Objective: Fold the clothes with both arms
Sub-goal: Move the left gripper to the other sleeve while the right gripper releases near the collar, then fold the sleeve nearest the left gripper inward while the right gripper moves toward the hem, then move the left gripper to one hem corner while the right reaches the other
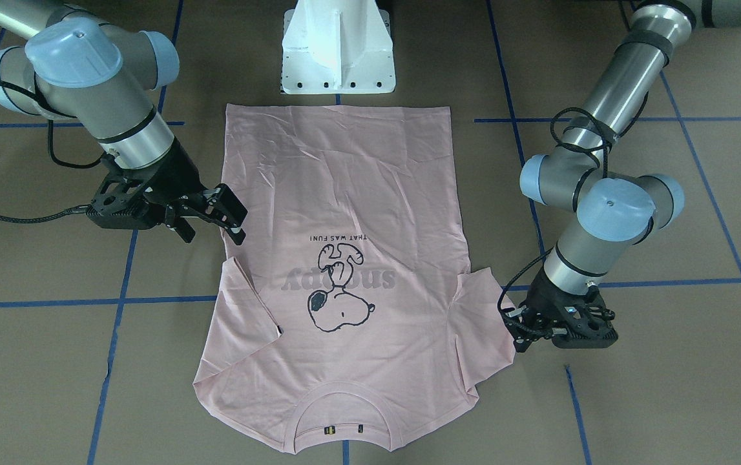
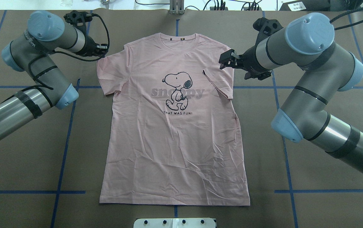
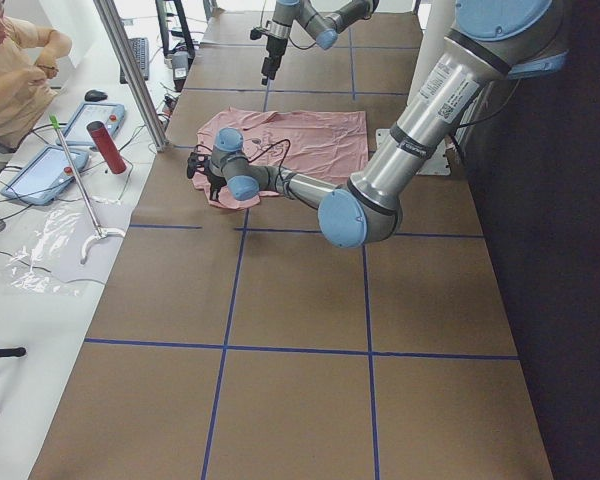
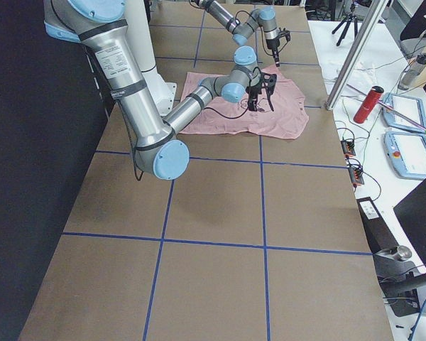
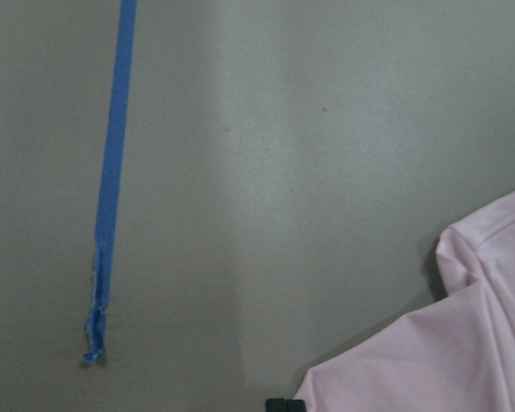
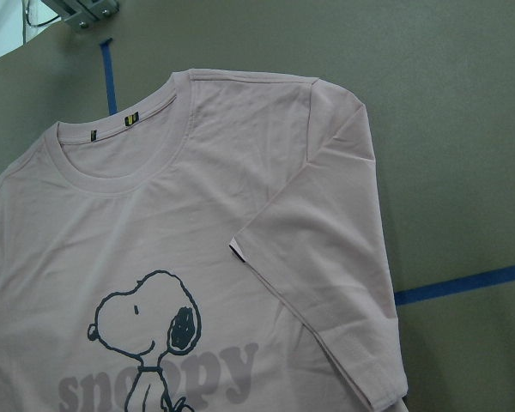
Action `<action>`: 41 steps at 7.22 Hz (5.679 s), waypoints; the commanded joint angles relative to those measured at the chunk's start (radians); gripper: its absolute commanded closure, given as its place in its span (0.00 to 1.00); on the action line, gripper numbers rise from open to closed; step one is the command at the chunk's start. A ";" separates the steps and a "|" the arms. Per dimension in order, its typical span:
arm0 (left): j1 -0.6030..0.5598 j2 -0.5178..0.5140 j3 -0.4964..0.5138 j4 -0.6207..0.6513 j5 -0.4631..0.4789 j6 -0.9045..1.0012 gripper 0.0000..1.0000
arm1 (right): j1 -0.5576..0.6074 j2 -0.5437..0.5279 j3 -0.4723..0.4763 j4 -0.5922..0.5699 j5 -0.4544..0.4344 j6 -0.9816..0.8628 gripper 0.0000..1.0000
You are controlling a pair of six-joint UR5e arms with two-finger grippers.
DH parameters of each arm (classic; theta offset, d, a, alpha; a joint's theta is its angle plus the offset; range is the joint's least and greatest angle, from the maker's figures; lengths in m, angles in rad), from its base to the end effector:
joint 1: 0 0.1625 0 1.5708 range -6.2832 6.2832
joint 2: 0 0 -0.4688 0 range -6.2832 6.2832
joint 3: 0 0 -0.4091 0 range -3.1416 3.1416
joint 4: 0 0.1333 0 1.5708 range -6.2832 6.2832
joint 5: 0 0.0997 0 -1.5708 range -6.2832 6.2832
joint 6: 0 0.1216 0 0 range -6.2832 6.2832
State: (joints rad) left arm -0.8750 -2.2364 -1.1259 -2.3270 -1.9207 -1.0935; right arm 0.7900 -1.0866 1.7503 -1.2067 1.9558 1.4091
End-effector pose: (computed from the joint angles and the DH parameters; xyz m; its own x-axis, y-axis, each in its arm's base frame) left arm 0.4676 -0.7028 0.4230 0.5662 -0.0047 -0.8243 0.3139 0.9259 0.2103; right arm -0.4223 -0.5507 0.2983 0.4285 0.2205 0.8762 -0.3678 0.9283 -0.0537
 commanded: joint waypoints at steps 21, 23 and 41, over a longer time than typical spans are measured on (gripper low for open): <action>0.111 0.170 -0.448 0.115 -0.007 -0.163 0.31 | -0.398 -0.044 0.275 -0.337 -0.376 0.415 0.00; 0.105 0.225 -0.459 0.101 -0.009 -0.195 0.30 | -0.522 -0.197 0.380 -0.321 -0.479 0.517 0.00; 0.103 0.265 -0.522 0.049 -0.078 -0.256 0.27 | -0.821 -0.328 0.364 -0.438 -0.617 0.798 1.00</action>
State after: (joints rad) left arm -0.7710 -1.9717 -1.6373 -2.2796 -1.9976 -1.3138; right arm -0.0354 -1.4142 2.1114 -1.6439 1.3402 2.2146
